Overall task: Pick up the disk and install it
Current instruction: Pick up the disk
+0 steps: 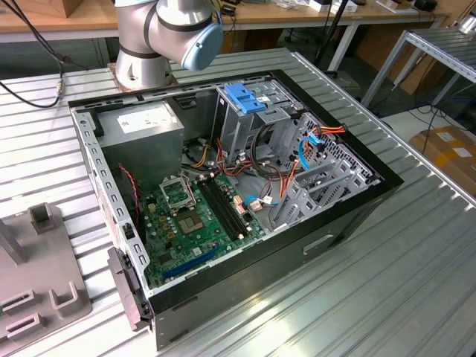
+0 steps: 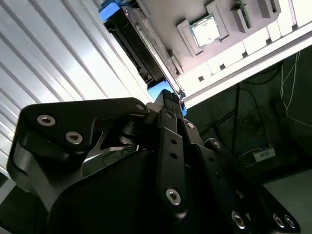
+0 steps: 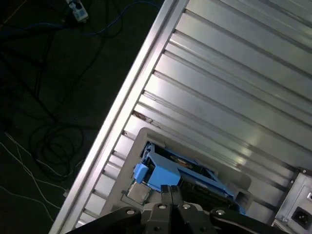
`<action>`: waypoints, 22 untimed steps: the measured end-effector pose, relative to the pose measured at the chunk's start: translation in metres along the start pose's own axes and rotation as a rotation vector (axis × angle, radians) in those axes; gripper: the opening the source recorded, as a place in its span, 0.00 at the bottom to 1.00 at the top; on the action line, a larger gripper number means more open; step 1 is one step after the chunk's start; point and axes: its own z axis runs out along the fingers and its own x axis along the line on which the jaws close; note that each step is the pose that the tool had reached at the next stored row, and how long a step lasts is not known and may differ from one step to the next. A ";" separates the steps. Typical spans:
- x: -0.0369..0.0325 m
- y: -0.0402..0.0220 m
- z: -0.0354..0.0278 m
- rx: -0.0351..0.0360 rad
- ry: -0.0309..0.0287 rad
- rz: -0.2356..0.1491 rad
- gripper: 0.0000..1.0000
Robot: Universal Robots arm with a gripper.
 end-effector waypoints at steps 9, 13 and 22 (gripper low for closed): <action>0.0000 0.0000 0.0000 0.0003 -0.0008 -0.024 0.11; 0.0000 0.0000 0.0000 0.0006 -0.0016 -0.043 0.11; 0.0000 0.0000 0.0000 0.0014 -0.0039 -0.109 0.11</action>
